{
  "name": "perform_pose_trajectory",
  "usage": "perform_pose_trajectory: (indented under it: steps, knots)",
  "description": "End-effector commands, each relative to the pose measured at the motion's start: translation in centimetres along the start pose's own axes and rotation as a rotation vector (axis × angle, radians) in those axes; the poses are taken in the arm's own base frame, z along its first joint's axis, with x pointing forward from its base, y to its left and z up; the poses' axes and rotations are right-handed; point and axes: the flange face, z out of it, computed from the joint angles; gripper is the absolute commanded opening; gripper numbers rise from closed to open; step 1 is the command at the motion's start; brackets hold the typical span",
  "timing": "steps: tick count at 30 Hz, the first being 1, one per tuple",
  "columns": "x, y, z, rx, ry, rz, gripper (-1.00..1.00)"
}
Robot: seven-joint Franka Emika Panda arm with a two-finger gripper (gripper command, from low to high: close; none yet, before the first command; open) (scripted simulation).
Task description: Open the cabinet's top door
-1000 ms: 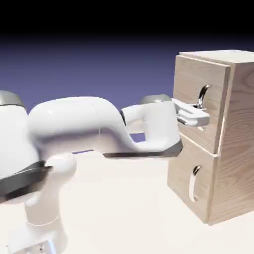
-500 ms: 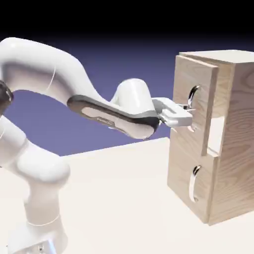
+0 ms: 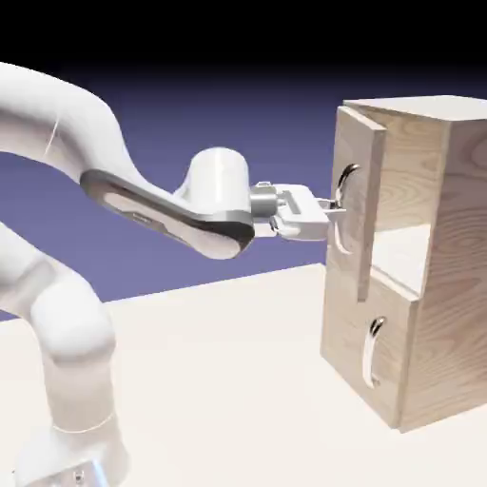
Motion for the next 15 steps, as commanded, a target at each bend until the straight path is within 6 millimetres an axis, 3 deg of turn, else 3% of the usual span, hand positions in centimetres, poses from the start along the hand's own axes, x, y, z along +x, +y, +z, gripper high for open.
perform_pose_trajectory:
  steps: [1, 15]
  knots:
    - [0.2, 0.2, -0.4, 0.013, -0.013, 0.000, -1.00]
    - [3.7, 3.7, -5.9, 0.210, -0.209, 0.000, -1.00]
